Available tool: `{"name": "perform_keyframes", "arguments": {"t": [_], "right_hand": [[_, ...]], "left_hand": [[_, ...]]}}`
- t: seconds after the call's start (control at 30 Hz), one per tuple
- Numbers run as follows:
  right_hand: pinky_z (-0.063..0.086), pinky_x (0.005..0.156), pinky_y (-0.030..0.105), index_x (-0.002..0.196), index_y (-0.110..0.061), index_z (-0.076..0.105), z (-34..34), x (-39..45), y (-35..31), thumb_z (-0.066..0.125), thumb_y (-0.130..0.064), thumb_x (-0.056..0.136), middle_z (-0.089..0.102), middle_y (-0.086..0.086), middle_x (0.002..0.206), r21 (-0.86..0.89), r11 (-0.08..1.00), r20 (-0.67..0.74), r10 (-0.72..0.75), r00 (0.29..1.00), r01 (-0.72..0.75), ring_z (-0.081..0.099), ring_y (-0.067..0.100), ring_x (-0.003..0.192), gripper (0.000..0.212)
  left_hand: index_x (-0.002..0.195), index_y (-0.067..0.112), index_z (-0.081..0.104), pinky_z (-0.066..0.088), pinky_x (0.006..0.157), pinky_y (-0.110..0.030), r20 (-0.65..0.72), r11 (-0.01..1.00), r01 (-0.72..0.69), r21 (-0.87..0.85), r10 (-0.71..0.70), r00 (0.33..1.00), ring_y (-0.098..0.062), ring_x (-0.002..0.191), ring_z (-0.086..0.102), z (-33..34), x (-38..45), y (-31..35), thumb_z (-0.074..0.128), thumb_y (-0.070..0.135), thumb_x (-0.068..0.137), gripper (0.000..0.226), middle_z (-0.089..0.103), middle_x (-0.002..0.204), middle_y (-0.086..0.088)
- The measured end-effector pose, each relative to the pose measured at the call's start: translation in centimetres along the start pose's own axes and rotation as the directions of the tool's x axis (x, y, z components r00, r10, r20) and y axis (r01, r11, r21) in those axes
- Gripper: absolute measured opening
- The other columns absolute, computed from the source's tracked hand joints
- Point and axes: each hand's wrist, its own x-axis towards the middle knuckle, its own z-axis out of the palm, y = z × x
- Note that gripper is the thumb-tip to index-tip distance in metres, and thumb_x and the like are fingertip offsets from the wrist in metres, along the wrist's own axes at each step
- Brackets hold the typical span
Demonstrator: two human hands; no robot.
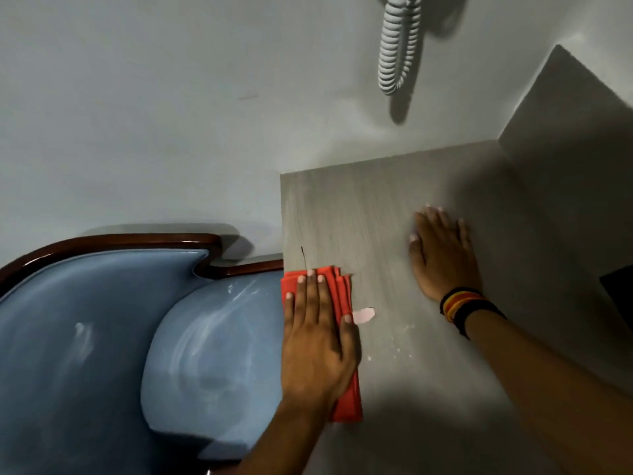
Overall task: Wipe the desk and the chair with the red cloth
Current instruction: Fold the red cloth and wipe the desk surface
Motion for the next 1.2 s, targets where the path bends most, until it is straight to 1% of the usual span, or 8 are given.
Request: {"name": "perform_keyframes", "arguments": {"t": [0.17,0.33,0.4,0.63,0.83,0.93,1.1,1.2], "right_hand": [[0.005,0.130,0.049,0.161,-0.015,0.028,0.6,0.1,0.3,0.019,-0.038,0.103,0.024,0.004,0.170,-0.020,1.000,-0.013,0.007,1.000,-0.007,0.015,0.022,0.159,0.063],[0.006,0.130,0.048,0.160,-0.017,0.031,1.4,0.3,0.7,0.021,-0.040,0.102,0.026,0.002,0.169,-0.006,1.000,-0.060,-0.002,0.998,0.002,0.017,0.021,0.159,0.062],[0.005,0.130,0.048,0.159,-0.017,0.033,1.6,0.3,0.8,0.022,-0.040,0.103,0.028,0.003,0.169,-0.004,1.000,-0.074,0.000,0.997,0.000,0.018,0.021,0.159,0.062],[0.006,0.130,0.051,0.159,-0.014,0.031,0.5,0.3,0.3,0.020,-0.042,0.102,0.025,0.006,0.170,-0.005,1.000,-0.026,0.001,1.000,-0.001,0.015,0.023,0.159,0.065],[0.008,0.130,0.051,0.160,-0.017,0.029,0.8,0.2,0.5,0.023,-0.042,0.102,0.024,0.004,0.170,0.005,1.000,-0.049,0.003,0.999,-0.002,0.016,0.023,0.159,0.063],[0.009,0.130,0.051,0.159,-0.018,0.031,1.1,0.3,0.5,0.023,-0.043,0.102,0.025,0.003,0.170,0.012,1.000,-0.070,-0.004,0.998,0.005,0.018,0.022,0.159,0.063],[0.008,0.130,0.051,0.158,-0.016,0.034,0.4,0.0,0.1,0.024,-0.042,0.101,0.027,0.004,0.169,0.021,1.000,-0.061,0.000,0.998,0.001,0.019,0.023,0.158,0.063],[0.008,0.130,0.051,0.157,-0.014,0.034,-0.3,-0.1,-0.2,0.024,-0.041,0.100,0.026,0.006,0.169,0.013,1.000,-0.032,0.013,0.999,-0.012,0.018,0.024,0.159,0.064]], "left_hand": [[0.167,0.014,0.019,0.000,0.135,-0.035,-0.024,0.997,-0.069,-0.034,0.068,0.997,-0.016,0.165,0.005,-1.4,10.5,-1.1,0.025,0.046,0.109,0.066,0.016,0.176,-0.005],[0.153,0.016,0.054,0.038,0.123,-0.042,-0.086,0.989,-0.149,-0.025,0.146,0.985,-0.025,0.153,0.042,-3.4,22.0,-2.1,0.039,0.039,0.110,0.051,0.051,0.160,-0.007],[0.148,0.017,0.059,0.044,0.117,-0.043,-0.076,0.980,-0.200,0.005,0.199,0.977,-0.025,0.149,0.048,-3.8,24.0,-2.2,0.040,0.038,0.110,0.048,0.056,0.157,-0.005],[0.164,0.012,0.031,0.011,0.135,-0.040,-0.029,0.992,-0.124,-0.031,0.123,0.992,-0.020,0.164,0.015,-2.6,15.6,-2.2,0.026,0.047,0.112,0.063,0.026,0.173,-0.008],[0.149,0.018,0.058,0.040,0.122,-0.042,-0.109,0.994,-0.110,-0.024,0.107,0.988,-0.024,0.153,0.042,-3.6,20.1,-1.9,0.032,0.045,0.112,0.053,0.051,0.160,-0.005],[0.145,0.019,0.063,0.044,0.118,-0.042,-0.108,0.990,-0.142,0.025,0.144,0.984,-0.024,0.150,0.047,-3.9,23.2,-1.8,0.032,0.044,0.111,0.052,0.055,0.157,-0.004],[0.163,0.008,0.034,0.010,0.135,-0.040,-0.032,0.992,-0.130,-0.009,0.129,0.991,-0.024,0.163,0.018,-3.1,18.9,-1.7,0.027,0.045,0.112,0.063,0.028,0.172,-0.012],[0.166,0.011,0.021,0.006,0.136,-0.041,-0.016,0.996,-0.084,-0.010,0.084,0.996,-0.021,0.165,0.008,-2.3,12.5,-1.6,0.016,0.051,0.111,0.069,0.016,0.175,-0.009]]}}
